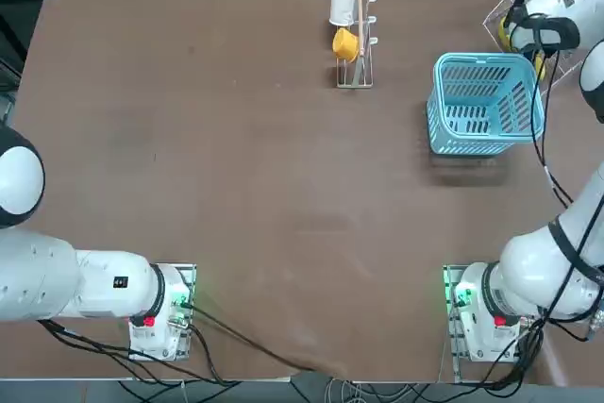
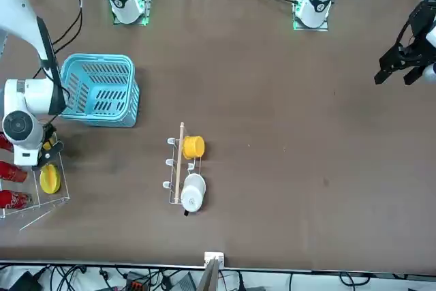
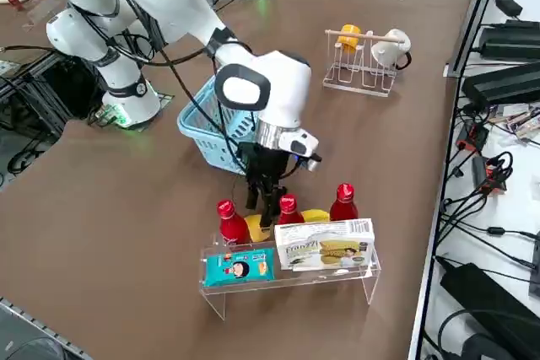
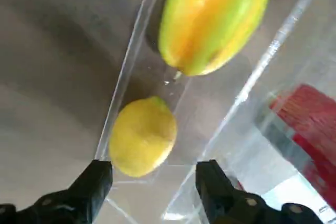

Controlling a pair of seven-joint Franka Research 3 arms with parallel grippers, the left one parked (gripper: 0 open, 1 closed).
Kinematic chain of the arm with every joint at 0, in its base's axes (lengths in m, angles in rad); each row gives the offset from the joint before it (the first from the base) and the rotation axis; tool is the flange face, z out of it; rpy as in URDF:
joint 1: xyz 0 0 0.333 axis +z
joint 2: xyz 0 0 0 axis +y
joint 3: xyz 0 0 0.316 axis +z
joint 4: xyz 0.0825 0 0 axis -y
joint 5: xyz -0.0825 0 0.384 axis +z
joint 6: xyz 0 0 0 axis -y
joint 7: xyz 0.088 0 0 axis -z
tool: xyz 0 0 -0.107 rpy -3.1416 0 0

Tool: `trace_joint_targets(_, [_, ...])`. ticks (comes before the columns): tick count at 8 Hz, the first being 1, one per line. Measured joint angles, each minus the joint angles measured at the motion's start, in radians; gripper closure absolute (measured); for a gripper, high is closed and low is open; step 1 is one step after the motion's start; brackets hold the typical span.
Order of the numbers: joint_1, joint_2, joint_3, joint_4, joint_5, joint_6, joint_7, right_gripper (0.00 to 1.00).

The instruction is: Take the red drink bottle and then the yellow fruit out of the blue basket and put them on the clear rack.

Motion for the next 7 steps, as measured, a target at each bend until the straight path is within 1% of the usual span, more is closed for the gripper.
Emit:
trace_joint_targets(1, [0.011,-0.024,0.005,0.123,0.099,-0.159,-0.007,0.01])
trace_joint_targets(2, [0.016,-0.035,0.006,0.16,0.172,-0.225,0.003,0.01])
trace_joint_targets(3, [0.026,-0.053,0.006,0.227,0.295,-0.334,0.004,0.0])
trace_joint_targets(4, [0.032,-0.089,0.005,0.276,0.397,-0.407,0.016,0.0])
trace_joint_targets(5, [0.032,-0.135,0.004,0.296,0.474,-0.457,0.059,0.0])
trace_joint_targets(7, [0.034,-0.225,0.004,0.3,0.592,-0.544,0.203,0.0])
